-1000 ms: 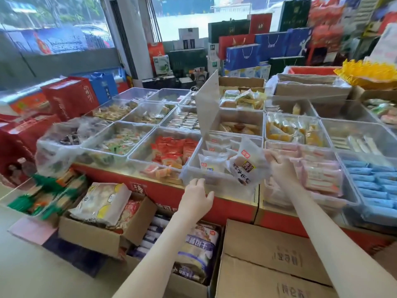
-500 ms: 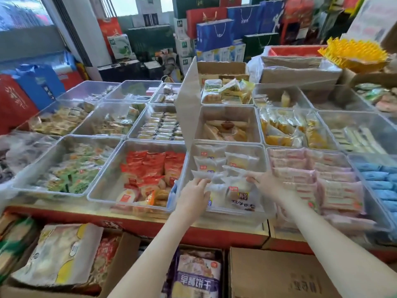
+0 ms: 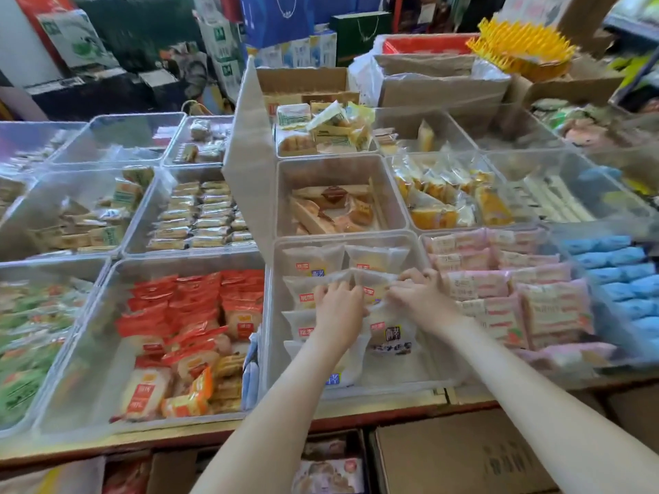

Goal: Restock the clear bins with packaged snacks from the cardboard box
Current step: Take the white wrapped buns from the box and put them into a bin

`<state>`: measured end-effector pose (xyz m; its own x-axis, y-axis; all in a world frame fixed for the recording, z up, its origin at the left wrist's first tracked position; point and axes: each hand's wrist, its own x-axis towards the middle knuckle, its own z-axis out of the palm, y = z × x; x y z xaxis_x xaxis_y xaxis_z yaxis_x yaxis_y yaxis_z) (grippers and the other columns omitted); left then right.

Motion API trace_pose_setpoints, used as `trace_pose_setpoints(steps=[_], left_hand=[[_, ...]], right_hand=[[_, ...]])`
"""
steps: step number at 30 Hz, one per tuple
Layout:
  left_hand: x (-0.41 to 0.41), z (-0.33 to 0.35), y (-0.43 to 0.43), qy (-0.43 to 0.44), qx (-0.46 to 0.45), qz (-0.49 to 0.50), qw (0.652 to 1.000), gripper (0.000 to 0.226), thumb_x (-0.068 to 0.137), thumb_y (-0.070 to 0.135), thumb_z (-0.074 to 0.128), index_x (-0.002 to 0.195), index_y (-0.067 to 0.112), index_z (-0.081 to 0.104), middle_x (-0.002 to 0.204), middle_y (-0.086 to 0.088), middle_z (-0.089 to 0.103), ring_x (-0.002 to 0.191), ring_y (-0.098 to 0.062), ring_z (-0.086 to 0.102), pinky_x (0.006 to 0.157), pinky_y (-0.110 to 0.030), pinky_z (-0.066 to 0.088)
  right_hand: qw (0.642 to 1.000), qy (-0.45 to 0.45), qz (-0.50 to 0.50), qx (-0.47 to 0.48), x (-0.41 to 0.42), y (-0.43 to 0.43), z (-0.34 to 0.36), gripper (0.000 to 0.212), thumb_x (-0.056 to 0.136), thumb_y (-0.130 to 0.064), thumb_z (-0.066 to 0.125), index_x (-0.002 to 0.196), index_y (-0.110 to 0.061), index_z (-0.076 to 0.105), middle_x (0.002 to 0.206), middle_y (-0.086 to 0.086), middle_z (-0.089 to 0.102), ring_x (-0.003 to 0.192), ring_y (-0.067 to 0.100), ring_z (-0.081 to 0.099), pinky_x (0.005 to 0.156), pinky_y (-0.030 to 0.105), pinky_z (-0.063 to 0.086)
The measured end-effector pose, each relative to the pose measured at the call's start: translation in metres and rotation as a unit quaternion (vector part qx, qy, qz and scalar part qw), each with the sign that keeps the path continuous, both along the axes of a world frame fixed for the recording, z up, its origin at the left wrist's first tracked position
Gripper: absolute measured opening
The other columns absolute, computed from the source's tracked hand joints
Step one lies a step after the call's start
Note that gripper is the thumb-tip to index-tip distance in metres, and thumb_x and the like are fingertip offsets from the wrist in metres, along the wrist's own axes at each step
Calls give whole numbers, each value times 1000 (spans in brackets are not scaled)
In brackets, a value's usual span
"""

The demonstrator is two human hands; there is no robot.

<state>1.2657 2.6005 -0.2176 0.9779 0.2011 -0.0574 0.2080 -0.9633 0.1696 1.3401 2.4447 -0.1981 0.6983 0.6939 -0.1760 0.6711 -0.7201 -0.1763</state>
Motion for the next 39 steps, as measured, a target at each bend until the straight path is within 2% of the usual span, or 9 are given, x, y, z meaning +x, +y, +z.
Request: trace_pose_setpoints(steps=[3, 6, 12, 14, 17, 22, 29, 36, 39], left_hand=[[1, 0, -3, -7, 4, -17, 1000, 30, 42, 8, 82, 60, 21, 62, 63, 2, 57, 68, -21, 61, 67, -35, 40], [2, -4, -2, -43, 6, -61, 997, 23, 48, 5, 81, 58, 18, 64, 63, -2, 58, 67, -24, 62, 69, -39, 42], [7, 0, 4, -99, 40, -71, 992, 30, 48, 13, 86, 60, 21, 60, 54, 5, 60, 57, -18, 62, 67, -30, 45], [5, -3, 6, -88, 14, -57, 994, 15, 74, 15, 73, 84, 16, 62, 71, 2, 68, 77, -22, 67, 76, -34, 42], [10, 3, 1, -59, -3, -30, 998, 30, 95, 20, 46, 125, 16, 45, 108, 2, 67, 107, -20, 60, 94, -34, 33], [-2, 34, -41, -59, -23, -30, 998, 42, 95, 27, 46, 136, 19, 39, 136, 0, 49, 125, -23, 46, 103, -36, 30], [-35, 79, -205, -107, -95, -112, 983, 49, 95, 24, 48, 141, 11, 40, 138, -8, 46, 126, -29, 46, 101, -38, 38], [-56, 138, -447, -164, -134, -193, 958, 44, 94, 25, 48, 136, 11, 43, 130, -11, 51, 118, -32, 50, 92, -39, 42], [-61, 150, -545, -163, -140, -216, 953, 43, 95, 27, 47, 135, 11, 43, 130, -12, 50, 118, -32, 50, 93, -41, 40]], right_hand=[[999, -21, 30, -29, -9, -4, 0, 37, 98, -27, 43, 135, -29, 45, 150, -13, 31, 132, 12, 15, 102, 34, 7], [996, 15, 21, -82, -20, -13, -8, 75, 87, -44, 58, 149, -33, 17, 156, -12, 16, 137, 17, 14, 112, 40, 1], [991, -79, 0, -112, -21, -6, -8, 90, 81, 14, 49, 150, -26, 7, 156, -6, 10, 133, 26, 22, 113, 43, 12], [987, -101, 18, -125, -19, -2, -7, 88, 81, 13, 50, 150, -22, 8, 154, -2, 14, 133, 27, 22, 112, 43, 13], [984, -113, 43, -133, -18, -3, -13, 88, 80, 7, 53, 149, -22, 7, 155, 1, 10, 138, 25, 15, 113, 43, 4], [993, -93, 7, -65, -35, -36, 6, 84, 90, -15, 53, 151, -26, -4, 159, -2, 0, 144, 22, 4, 114, 45, -2], [981, -119, -126, 83, -60, -189, 80, 61, 96, -29, 47, 150, -28, 18, 155, -7, 22, 143, 17, 17, 114, 34, 13], [963, -167, -194, 86, -112, -432, 120, 62, 86, -23, 63, 143, -16, 39, 139, 5, 47, 128, 30, 43, 100, 43, 34], [960, -171, -213, 57, -135, -531, 126, 59, 88, -23, 59, 142, -14, 39, 141, 6, 45, 129, 29, 41, 102, 43, 33]])
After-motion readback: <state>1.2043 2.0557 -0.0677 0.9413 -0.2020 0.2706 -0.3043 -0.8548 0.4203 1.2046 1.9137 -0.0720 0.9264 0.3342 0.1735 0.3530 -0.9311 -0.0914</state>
